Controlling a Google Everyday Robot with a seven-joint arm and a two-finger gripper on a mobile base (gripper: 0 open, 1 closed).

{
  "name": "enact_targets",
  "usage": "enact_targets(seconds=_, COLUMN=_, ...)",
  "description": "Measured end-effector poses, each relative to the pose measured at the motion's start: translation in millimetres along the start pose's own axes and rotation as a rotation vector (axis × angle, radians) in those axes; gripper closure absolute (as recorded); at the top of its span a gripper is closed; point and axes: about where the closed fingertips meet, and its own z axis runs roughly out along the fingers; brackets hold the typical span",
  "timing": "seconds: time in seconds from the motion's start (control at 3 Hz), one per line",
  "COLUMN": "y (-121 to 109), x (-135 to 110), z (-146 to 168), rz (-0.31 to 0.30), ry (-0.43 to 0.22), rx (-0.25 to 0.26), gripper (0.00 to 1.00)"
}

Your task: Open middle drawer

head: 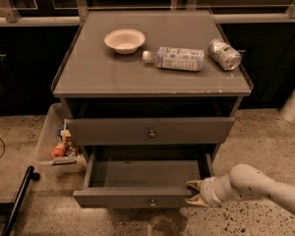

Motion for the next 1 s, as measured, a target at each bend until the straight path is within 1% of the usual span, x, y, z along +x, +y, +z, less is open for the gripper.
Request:
enact_targets(seconds=0.33, y=5, x=-3, z=2, rz=-0.01, ry=-0.009, rx=-0.011, gripper=0.59)
enact_targets(seconds=0.67, y=9, x=-2, z=-5, rz=-0.02, ry=-0.006, rx=-0.001, gripper=0.62)
enact_targets(seconds=1.0, y=44, x=3, z=-13, rz=-0.015, ry=-0.001, rx=-0.011, gripper=0.85)
